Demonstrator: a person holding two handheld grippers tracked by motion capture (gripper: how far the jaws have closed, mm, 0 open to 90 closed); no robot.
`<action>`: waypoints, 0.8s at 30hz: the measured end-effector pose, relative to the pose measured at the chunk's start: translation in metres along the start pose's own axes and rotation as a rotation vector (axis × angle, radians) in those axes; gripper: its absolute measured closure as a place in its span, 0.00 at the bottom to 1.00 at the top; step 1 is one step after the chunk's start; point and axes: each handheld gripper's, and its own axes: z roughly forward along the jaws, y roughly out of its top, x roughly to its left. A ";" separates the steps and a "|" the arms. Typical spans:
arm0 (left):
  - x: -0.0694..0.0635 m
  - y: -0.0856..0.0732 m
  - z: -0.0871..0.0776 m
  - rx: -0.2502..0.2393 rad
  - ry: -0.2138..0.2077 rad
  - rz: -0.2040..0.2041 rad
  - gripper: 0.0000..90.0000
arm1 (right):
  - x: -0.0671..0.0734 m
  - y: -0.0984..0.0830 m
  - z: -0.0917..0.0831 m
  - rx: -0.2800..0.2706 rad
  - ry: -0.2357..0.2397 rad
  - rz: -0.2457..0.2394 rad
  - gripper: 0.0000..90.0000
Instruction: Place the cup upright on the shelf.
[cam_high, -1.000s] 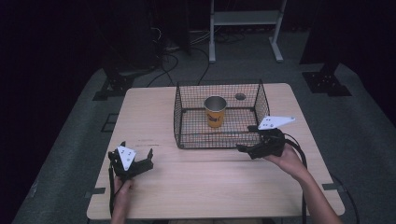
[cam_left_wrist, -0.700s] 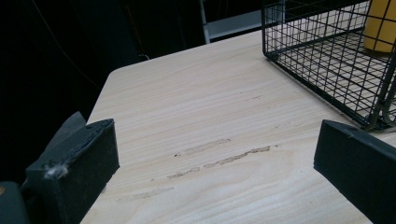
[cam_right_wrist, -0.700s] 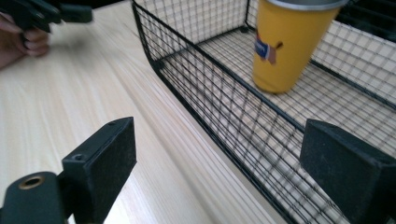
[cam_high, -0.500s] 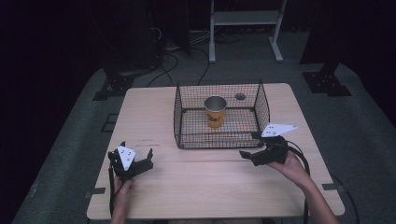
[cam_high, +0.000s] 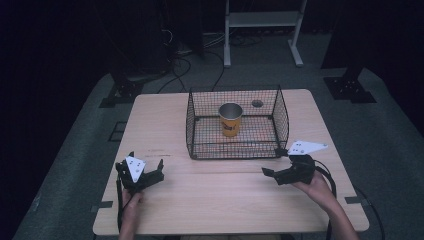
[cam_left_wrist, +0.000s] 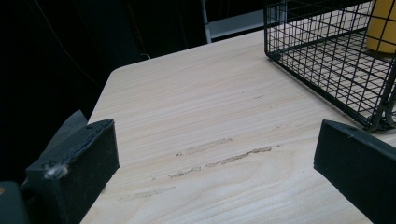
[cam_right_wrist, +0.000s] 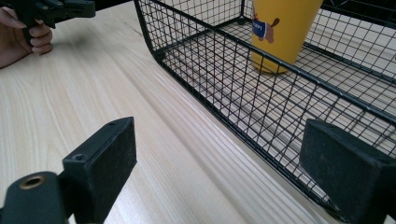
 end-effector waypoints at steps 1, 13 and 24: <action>0.000 0.000 0.000 0.000 0.000 0.000 0.00 | 0.000 0.000 0.000 0.000 0.000 0.000 0.11; -0.001 0.000 0.000 0.001 0.000 0.004 0.00 | -0.006 -0.021 -0.009 0.012 -0.041 0.032 0.11; -0.001 0.000 0.000 0.000 -0.002 0.012 0.00 | -0.006 -0.036 -0.024 -0.011 -0.073 0.058 0.11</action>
